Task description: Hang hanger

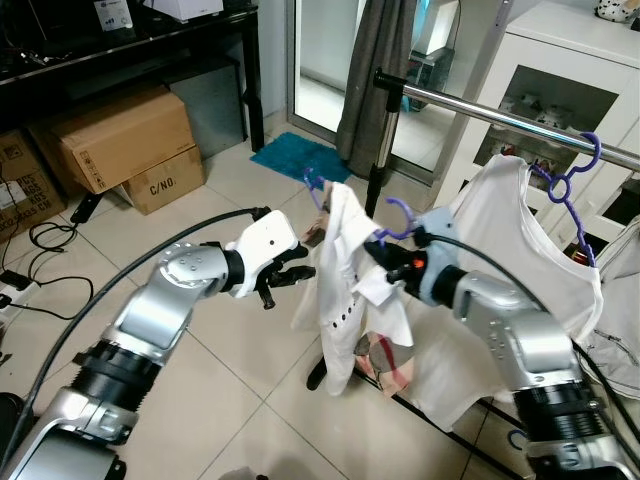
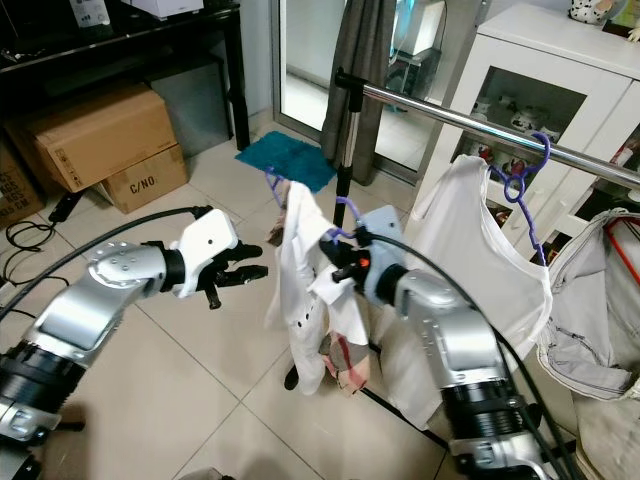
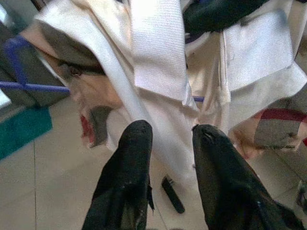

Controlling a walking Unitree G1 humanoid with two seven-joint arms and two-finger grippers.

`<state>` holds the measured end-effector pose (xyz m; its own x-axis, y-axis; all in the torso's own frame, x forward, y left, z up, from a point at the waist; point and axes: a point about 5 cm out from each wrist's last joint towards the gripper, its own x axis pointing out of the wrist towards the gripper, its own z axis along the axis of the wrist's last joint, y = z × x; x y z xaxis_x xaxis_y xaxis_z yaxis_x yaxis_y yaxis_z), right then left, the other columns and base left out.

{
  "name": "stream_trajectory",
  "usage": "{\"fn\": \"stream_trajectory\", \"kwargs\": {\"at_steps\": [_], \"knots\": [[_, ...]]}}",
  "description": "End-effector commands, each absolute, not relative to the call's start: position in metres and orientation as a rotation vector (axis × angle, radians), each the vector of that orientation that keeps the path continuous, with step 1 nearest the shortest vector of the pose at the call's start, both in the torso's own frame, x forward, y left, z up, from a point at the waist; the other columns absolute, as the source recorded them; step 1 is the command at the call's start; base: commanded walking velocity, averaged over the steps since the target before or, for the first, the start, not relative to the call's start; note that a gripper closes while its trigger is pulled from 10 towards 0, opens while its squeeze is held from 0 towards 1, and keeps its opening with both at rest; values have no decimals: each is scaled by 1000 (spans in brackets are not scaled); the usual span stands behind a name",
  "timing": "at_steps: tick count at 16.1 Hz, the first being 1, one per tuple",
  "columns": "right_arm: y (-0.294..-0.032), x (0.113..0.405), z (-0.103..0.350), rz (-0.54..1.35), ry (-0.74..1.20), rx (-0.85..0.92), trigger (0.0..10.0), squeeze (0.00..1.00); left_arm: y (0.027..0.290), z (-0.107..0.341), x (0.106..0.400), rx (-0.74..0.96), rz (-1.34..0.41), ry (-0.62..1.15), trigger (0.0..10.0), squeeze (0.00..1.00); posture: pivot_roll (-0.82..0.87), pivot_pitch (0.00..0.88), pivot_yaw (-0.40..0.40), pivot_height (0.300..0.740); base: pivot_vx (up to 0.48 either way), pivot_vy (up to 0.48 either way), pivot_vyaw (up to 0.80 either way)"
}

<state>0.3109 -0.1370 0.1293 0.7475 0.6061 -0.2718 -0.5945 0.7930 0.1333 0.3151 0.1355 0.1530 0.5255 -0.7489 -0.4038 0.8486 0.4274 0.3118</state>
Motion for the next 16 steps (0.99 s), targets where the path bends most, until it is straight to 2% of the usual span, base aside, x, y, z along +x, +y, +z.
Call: {"fn": "stream_trajectory", "kwargs": {"at_steps": [1, 3, 4, 5, 6, 8, 10, 14, 16], "knots": [[-144, 313, 141, 658, 246, 45, 0, 0, 138, 161, 313, 495, -1010, 152, 10000, 1000, -125, 0, -8, 740, 0, 0, 0], [-152, 308, 149, 711, 201, 58, 0, 0, 156, 170, 313, 420, -925, 55, 10000, 1000, -124, 0, -11, 740, 0, 0, 0], [-153, 304, 153, 761, 185, 60, 0, 0, 166, 176, 317, 369, -849, -13, 10000, 961, -123, 0, -12, 740, 0, 0, 0], [-152, 298, 159, 843, 155, 65, 0, 0, 185, 174, 325, 305, -734, -25, 10000, 0, -131, 0, -7, 740, 0, 0, 0], [-152, 294, 163, 892, 137, 73, 0, 0, 196, 168, 329, 309, -678, -2, 10000, 0, -132, 0, -7, 740, 0, 0, 0], [-150, 286, 167, 973, 123, 90, 0, 0, 198, 162, 332, 296, -689, 20, 10000, 0, -128, 0, -13, 740, 0, 0, 0], [-149, 282, 169, 1012, 116, 99, 0, 0, 193, 161, 335, 261, -727, 10, 10000, 0, -130, 0, -13, 740, 0, 0, 0], [-147, 279, 172, 1038, 103, 106, 0, 0, 165, 152, 333, 243, -908, 5, 10000, 0, -142, 0, 1, 740, 0, 0, 0], [-148, 277, 171, 1039, 103, 105, 0, 0, 159, 151, 331, 267, -915, -17, 10000, 0, -145, 0, 7, 740, 0, 0, 0]]}}
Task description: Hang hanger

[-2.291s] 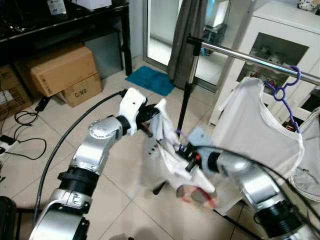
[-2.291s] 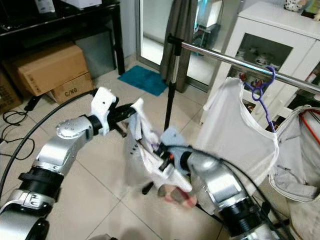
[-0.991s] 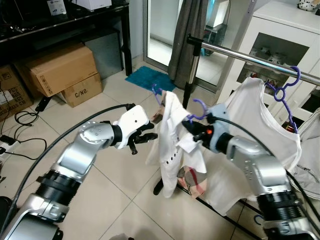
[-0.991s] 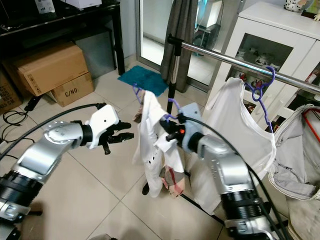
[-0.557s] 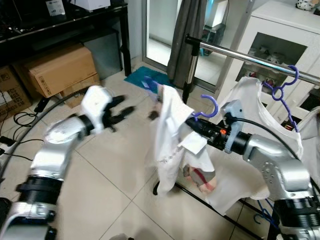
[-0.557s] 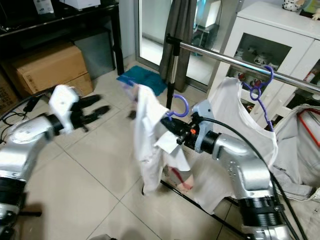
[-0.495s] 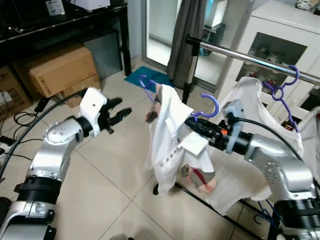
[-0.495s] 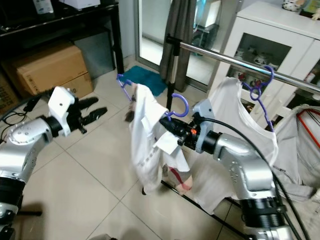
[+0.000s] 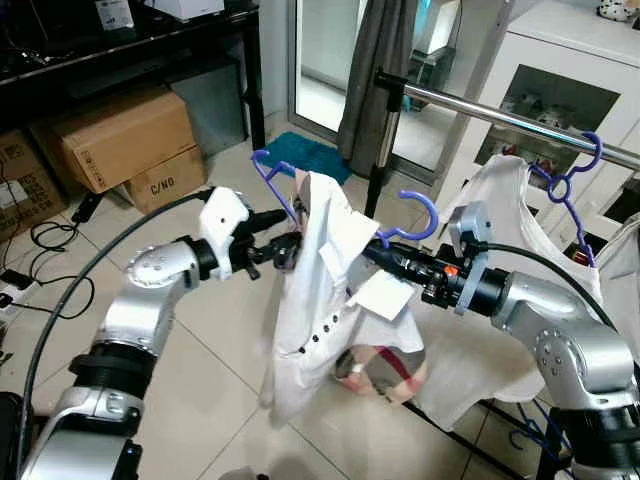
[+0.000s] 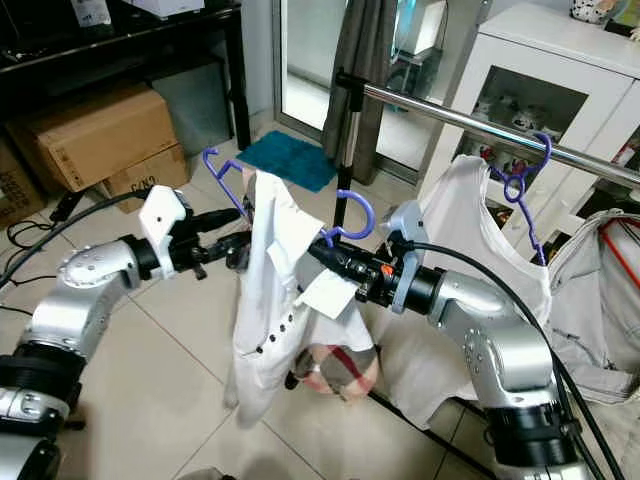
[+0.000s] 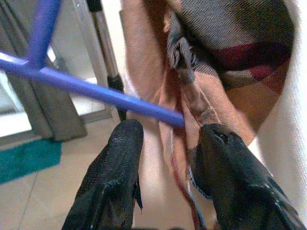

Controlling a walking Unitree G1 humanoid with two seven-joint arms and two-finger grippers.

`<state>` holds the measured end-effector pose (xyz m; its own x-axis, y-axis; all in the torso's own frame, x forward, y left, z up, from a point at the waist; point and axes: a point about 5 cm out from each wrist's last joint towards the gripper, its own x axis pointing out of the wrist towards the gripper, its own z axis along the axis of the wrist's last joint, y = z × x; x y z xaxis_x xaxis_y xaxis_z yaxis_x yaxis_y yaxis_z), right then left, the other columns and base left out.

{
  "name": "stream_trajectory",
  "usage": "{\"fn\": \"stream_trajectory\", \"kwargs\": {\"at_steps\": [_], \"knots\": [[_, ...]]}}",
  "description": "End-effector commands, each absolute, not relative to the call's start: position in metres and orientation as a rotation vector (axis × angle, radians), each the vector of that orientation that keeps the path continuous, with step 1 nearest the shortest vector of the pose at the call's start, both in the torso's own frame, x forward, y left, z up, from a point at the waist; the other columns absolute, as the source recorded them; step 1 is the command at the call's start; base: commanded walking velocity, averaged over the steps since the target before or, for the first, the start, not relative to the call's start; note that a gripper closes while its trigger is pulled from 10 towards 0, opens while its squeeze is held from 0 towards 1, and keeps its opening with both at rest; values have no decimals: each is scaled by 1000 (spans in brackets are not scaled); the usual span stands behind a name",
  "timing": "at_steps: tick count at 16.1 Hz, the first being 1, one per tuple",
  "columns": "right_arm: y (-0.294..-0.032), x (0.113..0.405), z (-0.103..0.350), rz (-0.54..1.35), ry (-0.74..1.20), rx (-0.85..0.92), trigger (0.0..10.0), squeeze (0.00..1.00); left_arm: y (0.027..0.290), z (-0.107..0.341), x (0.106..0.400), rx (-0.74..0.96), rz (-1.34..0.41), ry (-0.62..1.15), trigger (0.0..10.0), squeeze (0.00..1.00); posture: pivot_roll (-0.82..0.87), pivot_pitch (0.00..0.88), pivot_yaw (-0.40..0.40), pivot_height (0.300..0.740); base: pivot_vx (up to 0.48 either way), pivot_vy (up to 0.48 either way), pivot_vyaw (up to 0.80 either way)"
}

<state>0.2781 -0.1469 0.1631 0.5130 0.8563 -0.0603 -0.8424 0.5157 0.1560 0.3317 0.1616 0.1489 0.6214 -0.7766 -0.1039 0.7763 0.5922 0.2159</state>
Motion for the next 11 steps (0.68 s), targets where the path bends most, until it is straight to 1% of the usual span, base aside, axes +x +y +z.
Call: {"fn": "stream_trajectory", "kwargs": {"at_steps": [1, 2, 8, 11], "knots": [[-148, 277, 171, 1038, 104, 105, 0, 0, 159, 151, 330, 265, -904, -24, 10000, 0, -145, 0, 7, 740, 0, 0, 0], [-149, 277, 170, 1026, 107, 105, 0, 0, 161, 150, 329, 275, -856, -41, 10000, 0, -145, 0, 11, 740, 0, 0, 0], [-149, 283, 163, 990, 133, 125, 0, 0, 160, 140, 317, 280, -748, -95, 10000, 0, -137, 0, -4, 740, 0, 0, 0], [-151, 284, 163, 980, 130, 132, 0, 0, 154, 139, 312, 262, -744, -123, 10000, 0, -137, 0, -16, 740, 0, 0, 0]]}}
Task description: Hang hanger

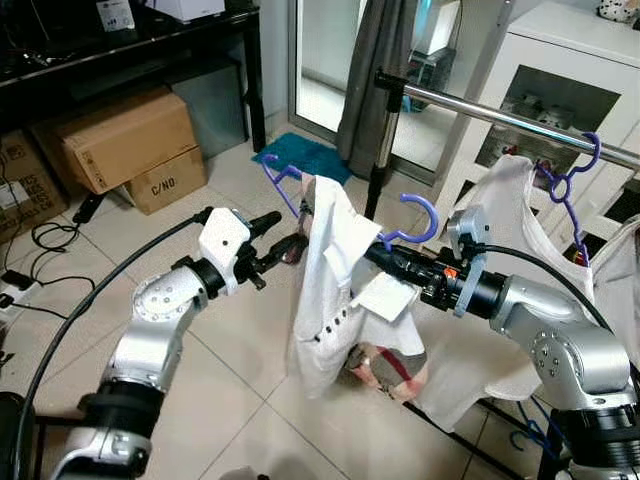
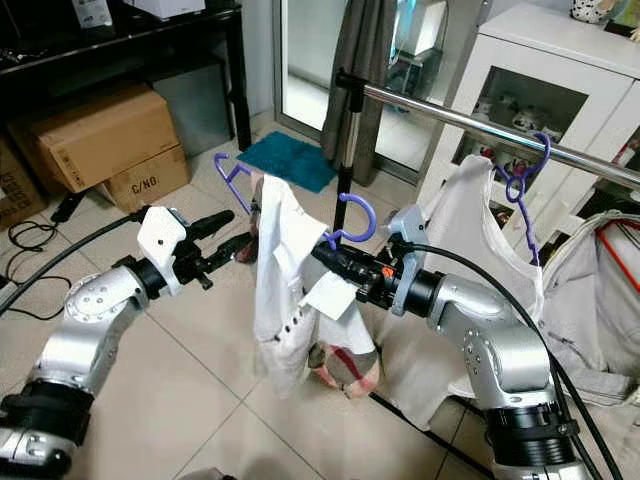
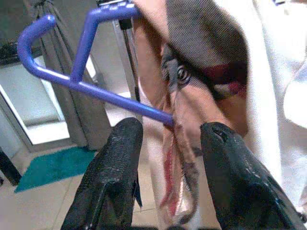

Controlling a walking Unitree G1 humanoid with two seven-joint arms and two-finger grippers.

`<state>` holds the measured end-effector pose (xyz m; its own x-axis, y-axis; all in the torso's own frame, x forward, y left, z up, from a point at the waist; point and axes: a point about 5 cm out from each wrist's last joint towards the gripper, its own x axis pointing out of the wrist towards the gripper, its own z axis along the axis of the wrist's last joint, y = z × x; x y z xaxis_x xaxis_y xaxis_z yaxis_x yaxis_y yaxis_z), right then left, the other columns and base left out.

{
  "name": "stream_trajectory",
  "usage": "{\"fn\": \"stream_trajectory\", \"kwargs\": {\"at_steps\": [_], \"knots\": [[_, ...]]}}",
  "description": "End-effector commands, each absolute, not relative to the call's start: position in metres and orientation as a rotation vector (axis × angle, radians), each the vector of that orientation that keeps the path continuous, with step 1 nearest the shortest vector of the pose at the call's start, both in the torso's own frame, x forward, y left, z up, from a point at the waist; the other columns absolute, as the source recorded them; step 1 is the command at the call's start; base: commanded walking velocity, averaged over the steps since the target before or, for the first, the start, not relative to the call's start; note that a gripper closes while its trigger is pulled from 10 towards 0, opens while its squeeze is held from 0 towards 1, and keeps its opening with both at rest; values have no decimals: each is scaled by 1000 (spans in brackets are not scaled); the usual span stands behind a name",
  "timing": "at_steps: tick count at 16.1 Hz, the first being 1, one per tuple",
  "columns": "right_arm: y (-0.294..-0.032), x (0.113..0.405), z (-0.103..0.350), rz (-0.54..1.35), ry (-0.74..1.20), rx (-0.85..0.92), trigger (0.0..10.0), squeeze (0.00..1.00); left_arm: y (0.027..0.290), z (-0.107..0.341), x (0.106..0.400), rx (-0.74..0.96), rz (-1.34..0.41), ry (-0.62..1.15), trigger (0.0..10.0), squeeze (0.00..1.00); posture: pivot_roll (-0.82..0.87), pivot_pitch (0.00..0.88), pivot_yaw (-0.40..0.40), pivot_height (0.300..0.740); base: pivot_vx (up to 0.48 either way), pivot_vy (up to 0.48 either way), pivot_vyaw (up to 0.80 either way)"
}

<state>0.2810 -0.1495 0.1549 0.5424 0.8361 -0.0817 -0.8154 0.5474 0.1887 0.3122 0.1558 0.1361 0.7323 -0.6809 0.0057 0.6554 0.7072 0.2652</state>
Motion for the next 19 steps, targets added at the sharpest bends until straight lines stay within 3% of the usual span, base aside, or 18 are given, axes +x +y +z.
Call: {"fn": "stream_trajectory", "kwargs": {"at_steps": [1, 5, 6, 7, 9, 19], "knots": [[-150, 284, 164, 982, 130, 131, 0, 0, 154, 139, 312, 264, -746, -125, 10000, 0, -137, 0, -16, 740, 0, 0, 0], [-148, 284, 166, 1001, 119, 127, 0, 0, 152, 137, 318, 267, -765, -103, 9608, 0, -141, 0, -19, 740, 0, 0, 0], [-148, 284, 167, 1005, 117, 126, 0, 0, 152, 136, 320, 259, -760, -99, 4941, 0, -141, 0, -19, 740, 0, 0, 0], [-148, 284, 167, 1007, 116, 124, 0, 0, 151, 136, 321, 252, -762, -96, 3647, 0, -144, 0, -16, 740, 0, 0, 0], [-147, 284, 169, 1010, 108, 122, 0, 0, 148, 134, 323, 240, -785, -83, 0, 0, -145, 0, -15, 740, 0, 0, 0], [-147, 283, 167, 1017, 114, 119, 0, 0, 144, 129, 322, 253, -822, -78, 0, 0, -144, 0, -18, 740, 0, 0, 0]]}}
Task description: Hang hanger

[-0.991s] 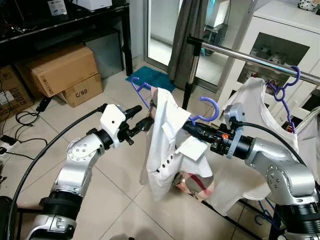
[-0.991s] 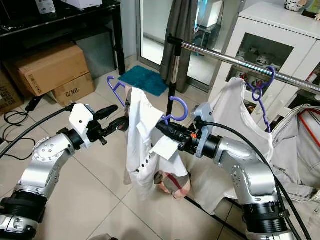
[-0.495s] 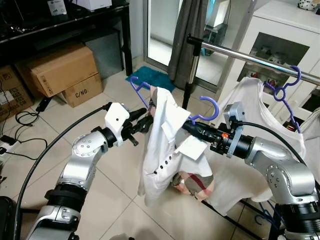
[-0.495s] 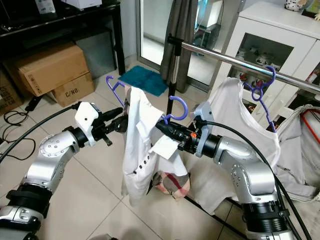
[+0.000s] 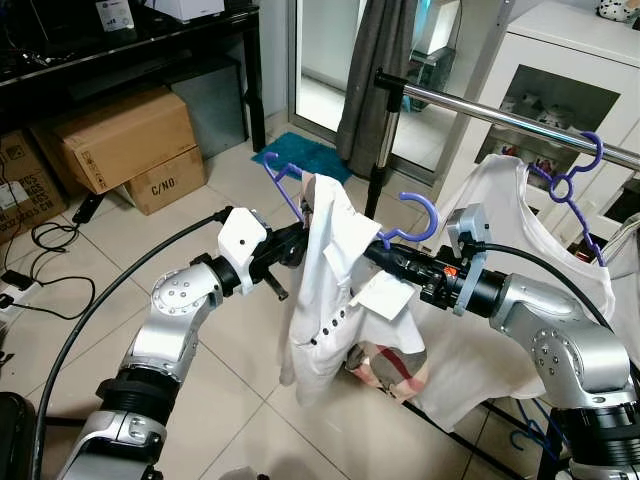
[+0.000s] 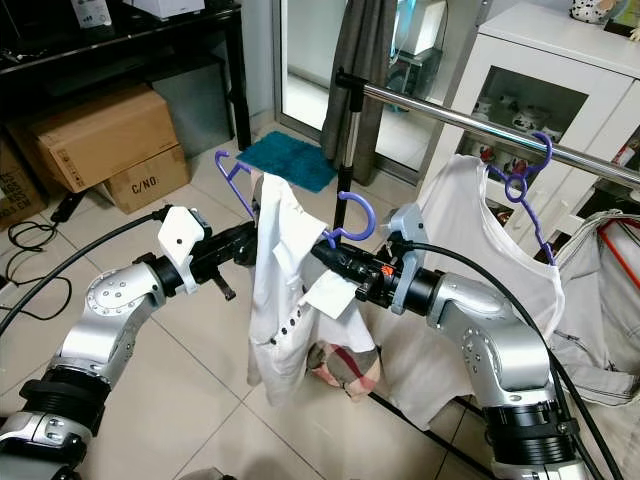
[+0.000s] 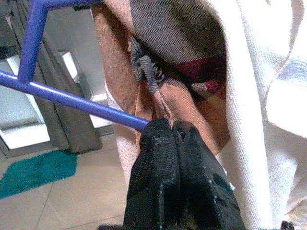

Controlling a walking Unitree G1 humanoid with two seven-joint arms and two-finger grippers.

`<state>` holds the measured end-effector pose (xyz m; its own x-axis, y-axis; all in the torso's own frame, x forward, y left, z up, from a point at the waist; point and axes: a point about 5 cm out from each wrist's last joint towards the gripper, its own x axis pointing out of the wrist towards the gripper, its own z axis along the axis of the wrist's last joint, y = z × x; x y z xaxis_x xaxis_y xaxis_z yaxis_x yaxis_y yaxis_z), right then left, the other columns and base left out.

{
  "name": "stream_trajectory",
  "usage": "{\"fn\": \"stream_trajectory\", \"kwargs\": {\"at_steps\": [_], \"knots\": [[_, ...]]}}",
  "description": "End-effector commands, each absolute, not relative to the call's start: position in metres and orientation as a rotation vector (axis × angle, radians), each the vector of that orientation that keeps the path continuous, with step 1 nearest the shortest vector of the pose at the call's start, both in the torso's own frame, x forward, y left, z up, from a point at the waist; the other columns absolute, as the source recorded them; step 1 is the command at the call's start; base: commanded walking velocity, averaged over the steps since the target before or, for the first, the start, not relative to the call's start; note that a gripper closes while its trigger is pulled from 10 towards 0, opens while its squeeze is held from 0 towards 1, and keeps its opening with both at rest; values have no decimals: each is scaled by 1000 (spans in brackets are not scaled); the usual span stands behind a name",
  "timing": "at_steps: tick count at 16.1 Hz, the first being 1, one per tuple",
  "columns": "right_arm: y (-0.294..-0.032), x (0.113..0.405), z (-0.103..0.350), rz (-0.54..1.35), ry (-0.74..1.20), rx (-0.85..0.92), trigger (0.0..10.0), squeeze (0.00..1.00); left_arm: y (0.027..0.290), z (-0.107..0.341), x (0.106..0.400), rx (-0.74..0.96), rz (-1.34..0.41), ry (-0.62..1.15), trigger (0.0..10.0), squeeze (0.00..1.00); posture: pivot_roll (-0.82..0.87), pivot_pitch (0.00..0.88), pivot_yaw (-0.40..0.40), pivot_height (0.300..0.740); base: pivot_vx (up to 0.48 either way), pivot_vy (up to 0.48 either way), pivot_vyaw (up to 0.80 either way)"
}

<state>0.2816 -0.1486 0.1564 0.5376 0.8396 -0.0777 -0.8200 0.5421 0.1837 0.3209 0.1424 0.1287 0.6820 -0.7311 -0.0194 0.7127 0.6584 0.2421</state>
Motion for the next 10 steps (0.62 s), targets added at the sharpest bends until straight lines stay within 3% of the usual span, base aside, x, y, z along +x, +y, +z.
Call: {"fn": "stream_trajectory", "kwargs": {"at_steps": [1, 7, 10], "knots": [[-147, 283, 167, 1017, 116, 118, 0, 0, 146, 130, 322, 251, -812, -82, 0, 0, -143, 0, -21, 740, 0, 0, 0], [-160, 298, 155, 856, 195, 63, 0, 0, 149, 160, 322, 178, -850, -161, 0, 0, -139, 0, -32, 740, 0, 0, 0], [-165, 298, 142, 813, 264, 1, 0, 0, 156, 187, 324, 220, -875, -212, 0, 0, -141, 0, -26, 740, 0, 0, 0]]}}
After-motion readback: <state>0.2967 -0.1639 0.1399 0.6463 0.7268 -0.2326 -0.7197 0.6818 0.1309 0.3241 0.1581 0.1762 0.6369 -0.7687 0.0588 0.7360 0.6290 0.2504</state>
